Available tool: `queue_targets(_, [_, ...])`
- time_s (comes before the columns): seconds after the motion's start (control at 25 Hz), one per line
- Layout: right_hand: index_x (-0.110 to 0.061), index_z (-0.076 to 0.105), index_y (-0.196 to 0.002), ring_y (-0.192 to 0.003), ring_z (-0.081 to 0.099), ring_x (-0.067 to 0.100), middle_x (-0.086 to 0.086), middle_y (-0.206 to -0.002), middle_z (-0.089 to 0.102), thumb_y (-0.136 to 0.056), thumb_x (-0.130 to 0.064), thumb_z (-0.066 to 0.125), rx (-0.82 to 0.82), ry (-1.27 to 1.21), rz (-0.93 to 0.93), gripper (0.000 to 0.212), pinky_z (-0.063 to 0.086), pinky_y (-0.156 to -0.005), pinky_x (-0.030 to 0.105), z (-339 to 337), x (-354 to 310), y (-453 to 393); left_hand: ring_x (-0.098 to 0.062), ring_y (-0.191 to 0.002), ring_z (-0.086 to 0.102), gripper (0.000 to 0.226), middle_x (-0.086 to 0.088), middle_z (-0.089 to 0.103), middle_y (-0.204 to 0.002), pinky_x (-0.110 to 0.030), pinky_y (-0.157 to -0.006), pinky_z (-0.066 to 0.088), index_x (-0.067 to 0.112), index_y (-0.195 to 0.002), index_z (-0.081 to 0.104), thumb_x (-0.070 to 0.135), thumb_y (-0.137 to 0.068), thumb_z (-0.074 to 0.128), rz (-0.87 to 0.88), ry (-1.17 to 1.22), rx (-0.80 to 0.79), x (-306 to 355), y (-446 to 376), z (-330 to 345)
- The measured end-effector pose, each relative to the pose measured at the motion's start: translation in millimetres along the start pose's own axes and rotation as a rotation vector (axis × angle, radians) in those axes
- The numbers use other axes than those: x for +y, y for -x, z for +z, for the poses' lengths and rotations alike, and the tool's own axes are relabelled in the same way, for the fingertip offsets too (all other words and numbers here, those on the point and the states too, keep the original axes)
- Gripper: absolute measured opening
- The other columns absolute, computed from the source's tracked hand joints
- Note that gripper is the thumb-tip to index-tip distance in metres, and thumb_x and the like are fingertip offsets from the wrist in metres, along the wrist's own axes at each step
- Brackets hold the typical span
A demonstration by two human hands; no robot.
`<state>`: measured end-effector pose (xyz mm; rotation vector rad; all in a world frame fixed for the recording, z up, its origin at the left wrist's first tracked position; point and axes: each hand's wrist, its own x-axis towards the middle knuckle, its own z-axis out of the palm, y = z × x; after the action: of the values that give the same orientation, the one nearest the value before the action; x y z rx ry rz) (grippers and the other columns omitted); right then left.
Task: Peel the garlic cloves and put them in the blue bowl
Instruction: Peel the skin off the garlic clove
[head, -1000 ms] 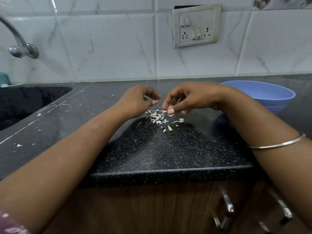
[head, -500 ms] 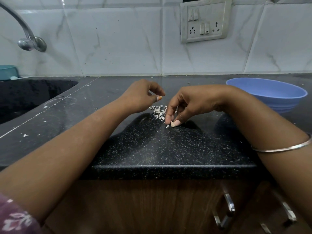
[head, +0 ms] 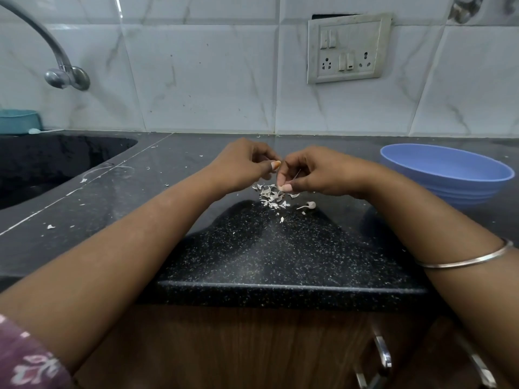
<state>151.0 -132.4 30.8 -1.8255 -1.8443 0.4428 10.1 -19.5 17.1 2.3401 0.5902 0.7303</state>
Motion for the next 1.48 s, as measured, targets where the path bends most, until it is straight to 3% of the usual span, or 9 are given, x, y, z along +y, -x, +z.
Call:
queue_targets(0.16, [-0.016, 0.069, -0.089, -0.061, 0.056, -0.002, -0.007, -0.072, 0.065, -0.084, -0.012, 0.069, 0.225, 0.071, 0.007, 0.007, 0.042, -0.059, 0.014, 5.7, 6.7, -7.3, -0.013, -0.07, 0.066, 0.015, -0.011, 0.068, -0.08, -0.014, -0.059, 0.052, 0.003, -0.101, 0.065, 0.011, -0.093, 0.056, -0.067, 0.226, -0.043, 0.0, 0.3, 0.4])
queue_targets(0.36, [-0.026, 0.063, -0.078, -0.056, 0.053, -0.009, -0.013, -0.067, 0.062, -0.079, -0.015, 0.073, 0.391, 0.05, -0.02, 0.015, 0.038, -0.056, 0.005, 11.3, 7.2, -10.2, -0.015, -0.07, 0.066, 0.02, -0.023, 0.068, -0.086, -0.019, -0.068, 0.057, -0.006, -0.102, 0.064, 0.008, -0.089, 0.061, -0.122, 0.405, -0.054, -2.1, 0.4, -3.2])
queue_targets(0.48, [-0.025, 0.06, -0.076, -0.067, 0.062, 0.003, -0.009, -0.072, 0.066, -0.076, -0.013, 0.076, 0.469, -0.012, -0.04, 0.021, 0.049, -0.064, 0.017, 10.9, 6.8, -9.9, -0.022, -0.079, 0.067, 0.02, -0.027, 0.069, -0.091, -0.028, -0.076, 0.057, -0.005, -0.098, 0.066, 0.002, -0.081, 0.07, -0.141, 0.44, -0.072, -3.5, 1.4, -3.5])
queue_targets(0.6, [-0.023, 0.06, -0.077, -0.073, 0.066, 0.013, -0.004, -0.076, 0.068, -0.075, -0.01, 0.076, 0.481, -0.014, -0.045, 0.02, 0.053, -0.068, 0.027, 11.9, 7.1, -10.1, -0.024, -0.081, 0.067, 0.018, -0.027, 0.069, -0.091, -0.032, -0.08, 0.056, -0.004, -0.095, 0.067, -0.001, -0.078, 0.071, -0.139, 0.422, -0.065, -3.2, 2.0, -2.4])
queue_targets(0.76, [-0.022, 0.06, -0.079, -0.076, 0.067, 0.019, 0.002, -0.08, 0.069, -0.077, -0.009, 0.072, 0.487, -0.04, -0.064, 0.018, 0.054, -0.071, 0.033, 13.0, 8.1, -11.1, -0.02, -0.075, 0.065, 0.016, -0.021, 0.07, -0.082, -0.026, -0.072, 0.057, -0.002, -0.092, 0.069, 0.002, -0.078, 0.073, -0.143, 0.393, -0.031, -4.6, 0.6, -3.0])
queue_targets(1.24, [-0.018, 0.05, -0.084, -0.062, 0.06, 0.009, 0.001, -0.074, 0.067, -0.073, -0.008, 0.07, 0.573, -0.032, -0.053, 0.025, 0.052, -0.064, 0.031, 19.2, 2.7, -11.7, -0.025, -0.078, 0.069, 0.01, -0.023, 0.071, -0.082, -0.031, -0.078, 0.059, 0.002, -0.085, 0.072, 0.003, -0.076, 0.075, -0.096, 0.367, 0.005, -4.9, 1.3, -4.8])
queue_targets(1.48, [-0.019, 0.049, -0.081, -0.064, 0.053, 0.016, 0.002, -0.065, 0.056, -0.073, -0.005, 0.069, 0.59, -0.297, 0.049, 0.026, 0.046, -0.062, 0.031, 20.7, 6.0, -14.9, -0.022, -0.075, 0.068, 0.01, -0.023, 0.07, -0.082, -0.01, -0.054, 0.048, 0.001, -0.087, 0.071, 0.002, -0.078, 0.073, -0.06, 0.345, 0.021, 0.8, 5.1, -3.8])
